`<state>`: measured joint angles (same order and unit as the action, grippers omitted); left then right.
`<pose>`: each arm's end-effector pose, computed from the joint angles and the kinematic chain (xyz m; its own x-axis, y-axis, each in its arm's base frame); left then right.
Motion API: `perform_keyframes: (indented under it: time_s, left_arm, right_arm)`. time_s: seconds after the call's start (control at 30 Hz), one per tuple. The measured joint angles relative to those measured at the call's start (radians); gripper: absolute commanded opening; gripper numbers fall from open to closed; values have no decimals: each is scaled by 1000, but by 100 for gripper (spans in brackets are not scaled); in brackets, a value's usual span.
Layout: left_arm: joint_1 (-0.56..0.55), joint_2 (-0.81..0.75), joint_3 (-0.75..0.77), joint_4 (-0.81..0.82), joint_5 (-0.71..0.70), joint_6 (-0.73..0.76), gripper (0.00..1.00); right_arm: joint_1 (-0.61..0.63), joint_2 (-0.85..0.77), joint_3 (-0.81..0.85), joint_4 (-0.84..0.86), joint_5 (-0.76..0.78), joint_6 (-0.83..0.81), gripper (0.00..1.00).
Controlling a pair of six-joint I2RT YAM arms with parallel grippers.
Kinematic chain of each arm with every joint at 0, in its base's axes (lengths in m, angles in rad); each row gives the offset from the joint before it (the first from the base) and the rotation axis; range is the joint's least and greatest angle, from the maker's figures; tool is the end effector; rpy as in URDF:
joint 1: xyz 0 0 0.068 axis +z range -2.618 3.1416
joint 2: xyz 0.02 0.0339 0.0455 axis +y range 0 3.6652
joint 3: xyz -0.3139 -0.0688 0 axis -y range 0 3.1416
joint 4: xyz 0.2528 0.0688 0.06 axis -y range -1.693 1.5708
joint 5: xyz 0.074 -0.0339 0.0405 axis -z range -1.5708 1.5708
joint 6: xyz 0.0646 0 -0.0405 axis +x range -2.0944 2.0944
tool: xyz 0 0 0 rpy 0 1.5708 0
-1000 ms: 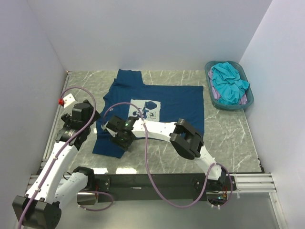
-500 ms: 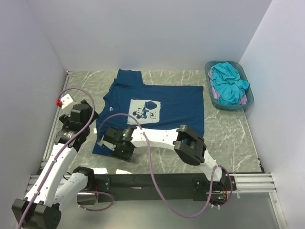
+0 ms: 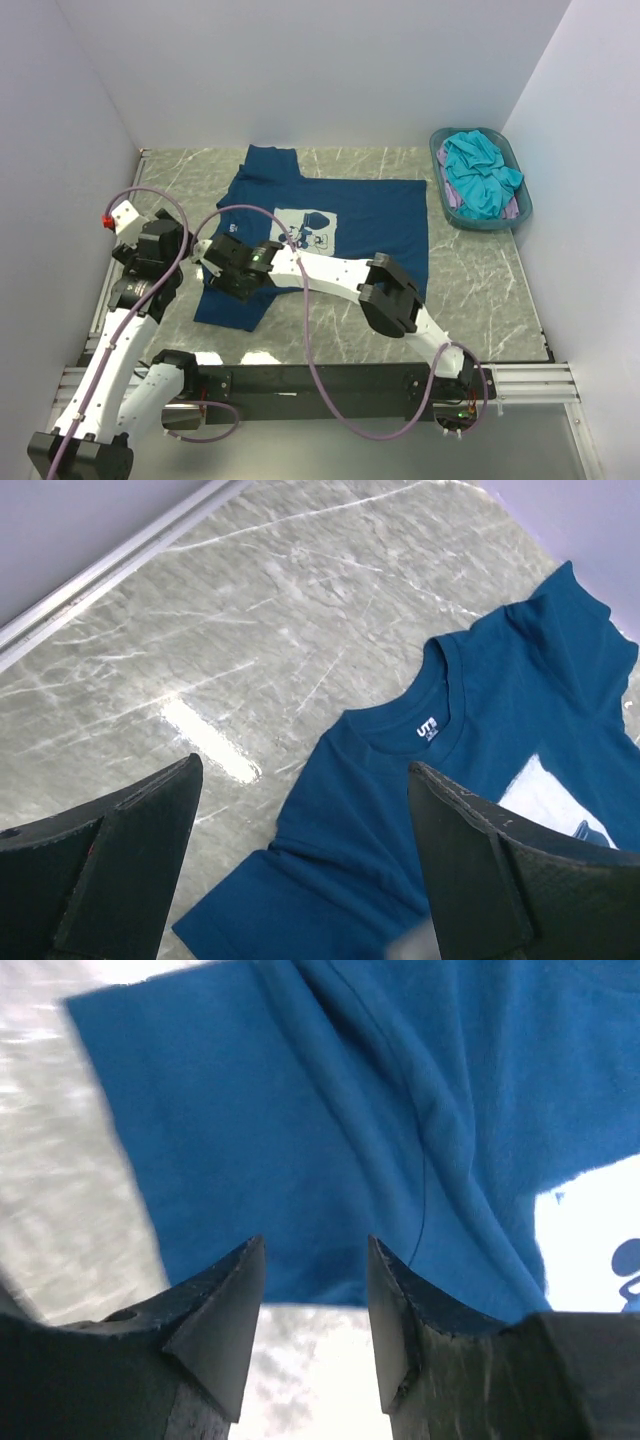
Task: Fold and stack the t-shirts
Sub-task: Flatten the tshirt out
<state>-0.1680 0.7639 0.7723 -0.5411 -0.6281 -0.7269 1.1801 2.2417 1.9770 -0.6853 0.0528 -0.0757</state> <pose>0.1586 0.0116 0.3286 -0.1324 -0.5229 -0.8420 -0.6046 0.7158 -0.3495 0.2147 0.5123 0.2385 -0.2399 -0.7809 -0.5768 -0.9325 0.3506 -0.0868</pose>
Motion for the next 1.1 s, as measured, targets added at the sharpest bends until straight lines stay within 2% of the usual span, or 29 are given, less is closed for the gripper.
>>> perform_keyframes:
  time_s: [0.23, 0.83, 1.1]
  left_arm:
    - [14, 5, -14, -3, 1, 1, 89]
    - [29, -1, -11, -29, -3, -1, 93]
    - [29, 51, 97, -73, 29, 5, 93]
  right_arm:
    - [3, 93, 5, 20, 8, -25, 52]
    - [14, 103, -22, -51, -130, -101, 52]
    - [82, 51, -89, -160, -207, -170, 51]
